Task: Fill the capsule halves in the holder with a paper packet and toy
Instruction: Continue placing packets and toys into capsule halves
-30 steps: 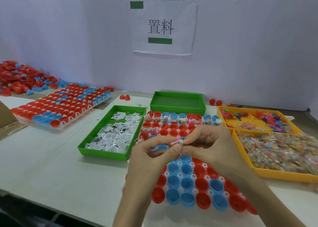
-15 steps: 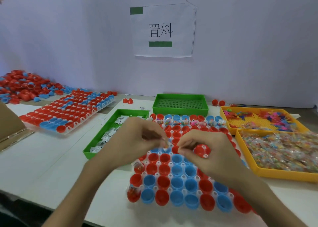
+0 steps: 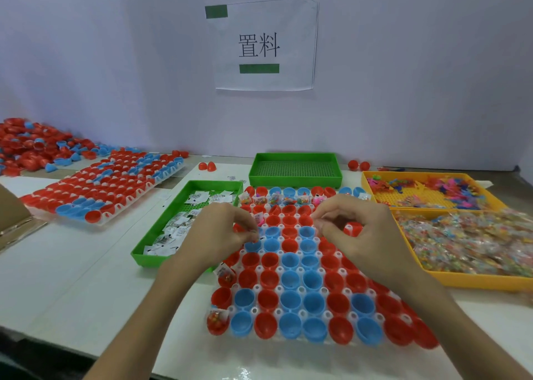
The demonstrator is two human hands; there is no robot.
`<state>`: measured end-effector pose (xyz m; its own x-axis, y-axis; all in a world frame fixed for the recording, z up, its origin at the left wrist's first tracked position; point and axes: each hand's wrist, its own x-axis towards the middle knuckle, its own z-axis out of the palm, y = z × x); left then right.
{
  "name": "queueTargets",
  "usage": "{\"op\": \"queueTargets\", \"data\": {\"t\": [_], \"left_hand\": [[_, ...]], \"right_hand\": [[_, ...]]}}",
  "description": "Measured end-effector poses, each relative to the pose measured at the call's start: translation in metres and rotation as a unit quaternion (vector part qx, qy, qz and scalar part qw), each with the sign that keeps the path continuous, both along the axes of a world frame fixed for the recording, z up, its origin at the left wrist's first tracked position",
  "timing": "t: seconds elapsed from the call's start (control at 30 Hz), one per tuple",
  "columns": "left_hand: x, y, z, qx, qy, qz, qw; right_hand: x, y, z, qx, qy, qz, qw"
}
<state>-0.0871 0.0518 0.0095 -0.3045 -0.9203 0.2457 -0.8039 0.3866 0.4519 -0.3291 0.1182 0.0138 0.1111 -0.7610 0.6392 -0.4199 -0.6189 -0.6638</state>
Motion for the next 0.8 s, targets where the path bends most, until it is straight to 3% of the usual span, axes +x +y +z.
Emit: {"op": "queueTargets", "data": {"t": [0.8], "left_hand": [[-0.003,-0.017,-0.017,-0.048,-0.128,-0.015,0.99]], "right_hand": [[-0.004,-0.003,-0.004,0.018,0.006,-0.01,1.0]]}}
